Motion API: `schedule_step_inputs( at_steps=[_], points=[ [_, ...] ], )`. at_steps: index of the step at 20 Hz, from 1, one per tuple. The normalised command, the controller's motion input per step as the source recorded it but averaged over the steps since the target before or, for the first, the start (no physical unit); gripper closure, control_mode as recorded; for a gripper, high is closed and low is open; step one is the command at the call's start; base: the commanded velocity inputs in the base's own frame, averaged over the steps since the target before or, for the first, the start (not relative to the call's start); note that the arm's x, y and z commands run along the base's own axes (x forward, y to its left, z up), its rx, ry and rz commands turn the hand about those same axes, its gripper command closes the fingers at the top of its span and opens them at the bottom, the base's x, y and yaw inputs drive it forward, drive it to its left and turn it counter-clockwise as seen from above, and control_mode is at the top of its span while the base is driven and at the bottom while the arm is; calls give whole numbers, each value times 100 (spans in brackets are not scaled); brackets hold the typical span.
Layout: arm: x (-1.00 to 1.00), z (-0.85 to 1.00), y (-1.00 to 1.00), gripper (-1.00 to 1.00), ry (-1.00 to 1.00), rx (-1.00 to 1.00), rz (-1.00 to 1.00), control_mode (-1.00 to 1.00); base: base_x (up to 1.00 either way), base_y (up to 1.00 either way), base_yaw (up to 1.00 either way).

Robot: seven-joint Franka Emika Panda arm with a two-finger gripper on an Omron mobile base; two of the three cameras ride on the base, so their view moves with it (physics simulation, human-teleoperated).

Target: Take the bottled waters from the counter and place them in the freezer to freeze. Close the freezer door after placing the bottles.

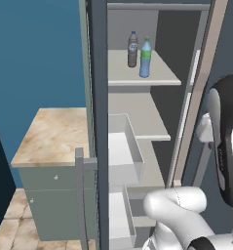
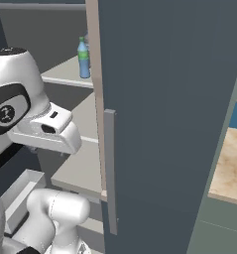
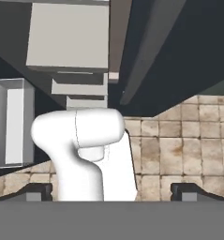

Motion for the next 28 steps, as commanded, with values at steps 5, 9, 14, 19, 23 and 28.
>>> schedule_step_inputs(
  at_steps=[5,9,14,19,23,28],
  points=[
    [8,-51,24,-100,6,-1,-3,-100,0,0,0],
    [11,-58,5,-100,0,0,0,-100,0,0,0],
    [2,-56,0,-100,-2,0,0,-100,0,0,0],
    [2,-29,2,-100,0,0,3,-100,0,0,0],
    [0,0,0,-100,0,0,1,-100,0,0,0],
    [0,0,0,-100,0,0,0,-100,0,0,0]
  ],
)
